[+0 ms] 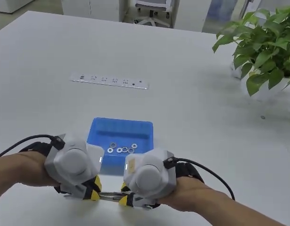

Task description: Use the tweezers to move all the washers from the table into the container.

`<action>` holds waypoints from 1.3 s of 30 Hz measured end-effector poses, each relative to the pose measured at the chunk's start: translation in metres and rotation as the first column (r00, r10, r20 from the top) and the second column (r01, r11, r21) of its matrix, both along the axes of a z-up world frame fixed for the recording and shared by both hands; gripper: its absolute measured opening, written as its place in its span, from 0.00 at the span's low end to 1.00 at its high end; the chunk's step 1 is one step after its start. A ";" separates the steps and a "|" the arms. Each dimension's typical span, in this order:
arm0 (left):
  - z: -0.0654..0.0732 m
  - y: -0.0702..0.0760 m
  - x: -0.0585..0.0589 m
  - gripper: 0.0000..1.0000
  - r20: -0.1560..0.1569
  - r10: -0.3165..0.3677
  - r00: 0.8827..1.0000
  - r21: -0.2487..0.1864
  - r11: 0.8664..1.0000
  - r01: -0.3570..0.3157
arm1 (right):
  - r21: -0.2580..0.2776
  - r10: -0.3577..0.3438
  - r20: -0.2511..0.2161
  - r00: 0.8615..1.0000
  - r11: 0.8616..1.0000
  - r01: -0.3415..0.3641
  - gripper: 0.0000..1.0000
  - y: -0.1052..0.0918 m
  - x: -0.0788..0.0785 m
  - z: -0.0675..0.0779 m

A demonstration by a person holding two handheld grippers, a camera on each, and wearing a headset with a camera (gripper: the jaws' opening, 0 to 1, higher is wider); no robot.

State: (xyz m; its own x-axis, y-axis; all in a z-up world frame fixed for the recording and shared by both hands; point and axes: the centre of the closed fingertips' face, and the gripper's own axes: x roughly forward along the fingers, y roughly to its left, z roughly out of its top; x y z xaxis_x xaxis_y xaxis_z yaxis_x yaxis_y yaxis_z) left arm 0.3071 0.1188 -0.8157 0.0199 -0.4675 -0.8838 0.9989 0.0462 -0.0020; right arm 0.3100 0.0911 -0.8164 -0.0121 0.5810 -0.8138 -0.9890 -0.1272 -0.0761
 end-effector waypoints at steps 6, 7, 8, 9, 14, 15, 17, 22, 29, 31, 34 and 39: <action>0.000 0.001 0.000 0.12 0.003 0.006 1.000 0.003 1.000 -0.006 | 0.001 -0.007 0.006 1.000 1.000 0.007 0.19 -0.001 0.000 0.000; 0.000 0.002 0.000 0.13 0.005 0.008 1.000 0.003 1.000 -0.008 | 0.001 -0.011 0.008 1.000 1.000 0.011 0.20 -0.002 0.000 0.001; 0.001 0.002 0.000 0.13 0.004 0.011 1.000 0.002 1.000 -0.011 | 0.004 -0.012 0.007 1.000 1.000 0.012 0.21 -0.002 -0.001 0.001; 0.001 0.003 0.000 0.13 0.004 0.013 1.000 0.001 1.000 -0.013 | 0.006 -0.015 0.008 1.000 1.000 0.015 0.22 -0.003 0.000 0.002; 0.007 0.007 -0.001 0.17 0.006 0.040 0.999 -0.011 0.999 -0.040 | 0.025 -0.052 0.020 0.998 0.998 0.052 0.27 -0.008 0.005 0.009; 0.008 0.008 -0.001 0.18 0.008 0.046 0.999 -0.016 0.999 -0.046 | 0.026 -0.062 0.019 0.998 0.998 0.061 0.28 -0.011 0.005 0.010; 0.012 0.010 -0.001 0.20 0.007 0.065 0.998 -0.030 0.997 -0.065 | 0.028 -0.073 0.024 0.997 0.997 0.072 0.30 -0.014 0.006 0.012; 0.025 0.015 -0.005 0.26 -0.002 0.123 0.992 -0.080 0.989 -0.123 | 0.070 -0.151 0.018 0.988 0.986 0.150 0.34 -0.025 0.012 0.024; 0.045 0.021 -0.005 0.35 -0.017 0.230 0.973 -0.178 0.957 -0.230 | 0.162 -0.309 -0.020 0.951 0.937 0.308 0.46 -0.046 0.027 0.043; 0.052 0.024 -0.004 0.40 -0.006 0.261 0.965 -0.205 0.944 -0.257 | 0.199 -0.363 -0.023 0.932 0.912 0.360 0.51 -0.055 0.034 0.050; 0.061 0.027 -0.002 0.48 -0.006 0.308 0.951 -0.257 0.919 -0.299 | 0.231 -0.400 -0.031 0.916 0.889 0.396 0.59 -0.065 0.038 0.058; 0.075 0.033 0.003 0.59 0.017 0.371 0.929 -0.315 0.883 -0.347 | 0.274 -0.428 -0.028 0.903 0.866 0.418 0.69 -0.077 0.040 0.067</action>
